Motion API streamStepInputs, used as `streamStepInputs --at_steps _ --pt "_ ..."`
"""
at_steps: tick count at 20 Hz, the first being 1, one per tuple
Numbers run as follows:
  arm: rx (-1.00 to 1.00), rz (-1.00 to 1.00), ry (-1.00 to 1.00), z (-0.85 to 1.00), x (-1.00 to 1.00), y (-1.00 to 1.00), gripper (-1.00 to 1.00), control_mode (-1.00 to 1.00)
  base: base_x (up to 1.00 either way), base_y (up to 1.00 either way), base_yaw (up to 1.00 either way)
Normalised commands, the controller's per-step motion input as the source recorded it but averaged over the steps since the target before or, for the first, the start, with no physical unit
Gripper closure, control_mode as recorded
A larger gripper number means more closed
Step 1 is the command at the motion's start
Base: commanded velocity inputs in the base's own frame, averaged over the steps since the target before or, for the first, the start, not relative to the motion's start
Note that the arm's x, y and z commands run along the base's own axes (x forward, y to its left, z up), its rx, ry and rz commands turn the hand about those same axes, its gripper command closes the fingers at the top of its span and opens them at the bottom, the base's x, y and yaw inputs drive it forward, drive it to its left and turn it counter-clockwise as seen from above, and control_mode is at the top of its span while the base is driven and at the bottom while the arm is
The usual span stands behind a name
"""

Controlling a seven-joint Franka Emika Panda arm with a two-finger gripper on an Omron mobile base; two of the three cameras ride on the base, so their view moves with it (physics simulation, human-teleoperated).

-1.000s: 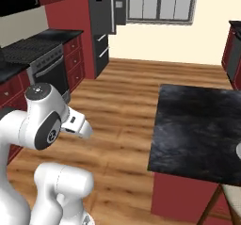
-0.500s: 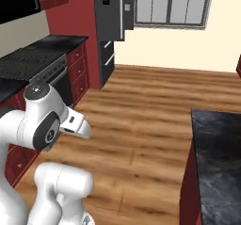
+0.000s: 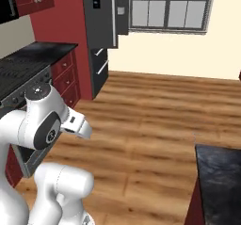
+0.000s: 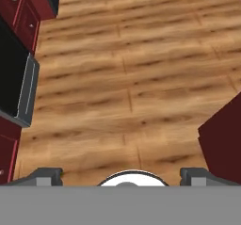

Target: Pick up the orange and peach from the fridge and place one fruit on each plate on the dining counter.

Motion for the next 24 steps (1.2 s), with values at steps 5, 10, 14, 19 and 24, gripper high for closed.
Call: streamStepInputs --at_steps 5,10,14,19,24 --pt "0.0 0.0 0.0 0.0 0.0 0.0 -1.0 1.0 1.0 0.0 -0.12" --pt "0.0 0.0 0.0 0.0 0.0 0.0 -1.0 1.0 1.0 0.0 -0.1" --pt "0.0 0.0 0.0 0.0 0.0 0.0 -1.0 1.0 1.0 0.0 -0.09" --pt "0.0 0.0 0.0 0.0 0.0 0.0 -1.0 1.0 1.0 0.0 -0.08" --pt "0.0 0.0 0.0 0.0 0.0 0.0 -1.0 1.0 1.0 0.01 -0.09"
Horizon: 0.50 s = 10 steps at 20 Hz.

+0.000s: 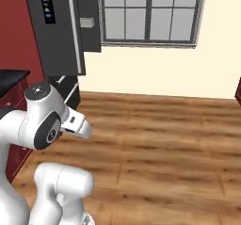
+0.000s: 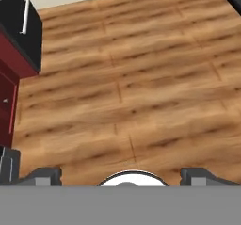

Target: Pick up the orange and peach from the fridge and place one fruit on each plate on the dining counter.

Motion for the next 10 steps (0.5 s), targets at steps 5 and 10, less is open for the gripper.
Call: streamStepInputs --at_steps 5,10 --pt "0.0 0.0 0.0 0.0 0.0 0.0 -1.0 1.0 1.0 0.06 -0.05" --pt "0.0 0.0 0.0 0.0 0.0 0.0 -1.0 1.0 1.0 0.02 0.01"
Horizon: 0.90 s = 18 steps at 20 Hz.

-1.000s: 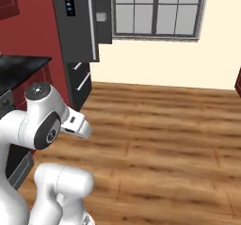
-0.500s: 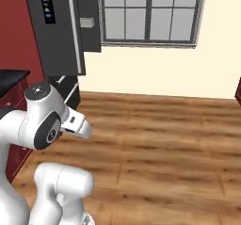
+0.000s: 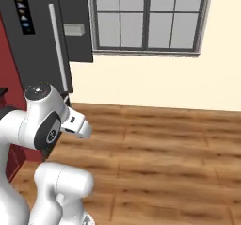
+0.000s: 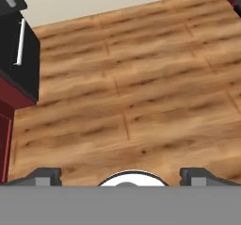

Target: Pick up the orange and peach from the fridge and place one fruit on each plate on the dining counter.

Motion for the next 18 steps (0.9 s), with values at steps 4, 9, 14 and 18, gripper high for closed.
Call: streamStepInputs --at_steps 4,9,14,18 --pt "0.0 0.0 0.0 0.0 0.0 0.0 -1.0 1.0 1.0 0.0 0.1" --pt "0.0 0.0 0.0 0.0 0.0 0.0 -1.0 1.0 1.0 -0.15 0.14" --pt "0.0 0.0 0.0 0.0 0.0 0.0 -1.0 1.0 0.99 -0.59 0.22" --pt "0.0 0.0 0.0 0.0 0.0 0.0 -1.0 1.0 0.75 -0.59 0.29"
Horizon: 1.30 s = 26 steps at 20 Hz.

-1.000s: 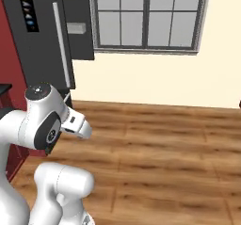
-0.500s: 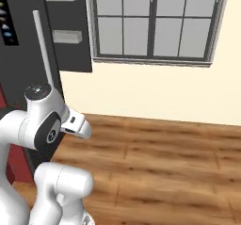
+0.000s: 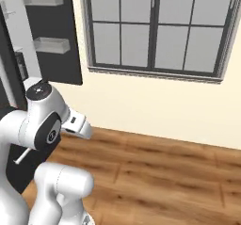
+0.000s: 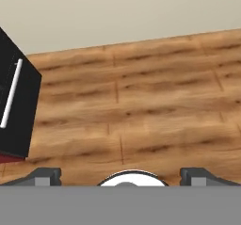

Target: Pick up the orange and peach from the fridge and place one fruit on each plate on the dining counter.

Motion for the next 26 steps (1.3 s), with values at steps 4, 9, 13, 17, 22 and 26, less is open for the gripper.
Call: streamStepInputs --at_steps 4,9,13,17,22,26 --pt "0.0 0.0 0.0 0.0 0.0 0.0 -1.0 1.0 0.61 -0.33 0.37" --pt "0.0 0.0 0.0 0.0 0.0 0.0 -1.0 1.0 0.55 -0.28 0.42" --pt "0.0 0.0 0.0 0.0 0.0 0.0 -1.0 1.0 0.42 -0.52 0.41" --pt "0.0 0.0 0.0 0.0 0.0 0.0 -1.0 1.0 0.42 -0.61 0.41" --pt "0.0 0.0 0.0 0.0 0.0 0.0 -1.0 1.0 0.47 -0.63 0.4" --pt "0.0 0.0 0.0 0.0 0.0 0.0 -1.0 1.0 0.48 -0.53 0.42"
